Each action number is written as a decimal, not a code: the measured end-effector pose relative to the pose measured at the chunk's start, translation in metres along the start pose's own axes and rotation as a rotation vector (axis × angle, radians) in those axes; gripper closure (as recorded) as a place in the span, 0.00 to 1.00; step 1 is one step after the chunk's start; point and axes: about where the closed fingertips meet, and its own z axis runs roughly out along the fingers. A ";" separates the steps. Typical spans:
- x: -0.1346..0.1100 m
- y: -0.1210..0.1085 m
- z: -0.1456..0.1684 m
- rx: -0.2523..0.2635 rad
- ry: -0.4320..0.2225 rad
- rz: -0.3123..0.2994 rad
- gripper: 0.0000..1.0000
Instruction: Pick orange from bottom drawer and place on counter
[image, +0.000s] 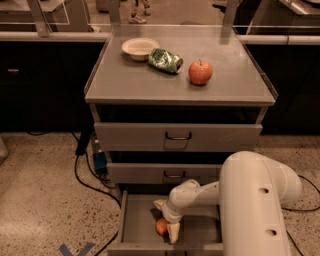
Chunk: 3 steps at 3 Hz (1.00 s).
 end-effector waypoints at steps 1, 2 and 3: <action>0.001 -0.022 0.012 -0.006 -0.024 -0.089 0.00; 0.000 -0.022 0.023 -0.002 -0.036 -0.096 0.00; 0.001 -0.026 0.068 -0.010 -0.100 -0.149 0.00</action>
Offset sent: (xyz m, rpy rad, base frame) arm 0.0158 0.0117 -0.0069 0.0177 -0.0053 0.0676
